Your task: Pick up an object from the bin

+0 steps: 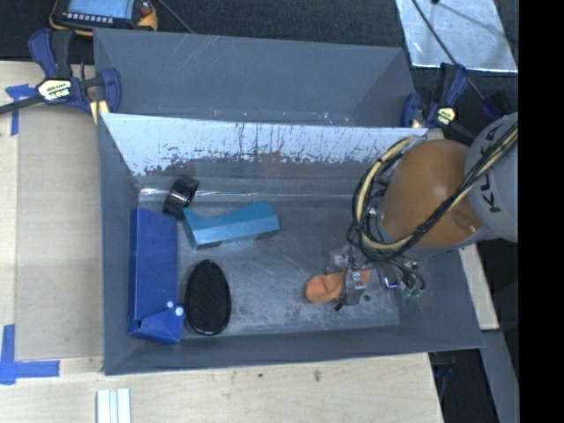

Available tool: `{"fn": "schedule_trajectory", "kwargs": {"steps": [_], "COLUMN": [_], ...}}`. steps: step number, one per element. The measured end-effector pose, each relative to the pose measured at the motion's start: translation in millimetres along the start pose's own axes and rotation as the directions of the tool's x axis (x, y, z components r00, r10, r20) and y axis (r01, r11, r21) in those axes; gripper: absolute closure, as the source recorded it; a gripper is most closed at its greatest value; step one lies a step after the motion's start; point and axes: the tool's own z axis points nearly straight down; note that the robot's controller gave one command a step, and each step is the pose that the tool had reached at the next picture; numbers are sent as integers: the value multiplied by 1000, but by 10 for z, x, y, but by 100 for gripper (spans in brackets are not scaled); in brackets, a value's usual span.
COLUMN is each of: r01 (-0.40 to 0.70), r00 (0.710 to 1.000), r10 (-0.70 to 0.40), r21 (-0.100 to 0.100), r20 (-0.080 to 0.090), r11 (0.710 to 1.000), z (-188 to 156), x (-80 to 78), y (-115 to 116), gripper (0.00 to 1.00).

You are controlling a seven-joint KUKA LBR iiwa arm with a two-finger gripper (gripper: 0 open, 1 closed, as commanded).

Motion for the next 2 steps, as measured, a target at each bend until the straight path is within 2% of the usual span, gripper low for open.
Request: {"fn": "schedule_trajectory", "kwargs": {"steps": [1, 2], "r01": [13, 15], "r00": [1000, 1000], "r10": [-13, -15], "r21": [3, 0], "r20": [-8, -9], "r11": [1000, 1000], "z": [174, -331], "x": [219, 144], "y": [-224, -75], "gripper": [100, 100]}}
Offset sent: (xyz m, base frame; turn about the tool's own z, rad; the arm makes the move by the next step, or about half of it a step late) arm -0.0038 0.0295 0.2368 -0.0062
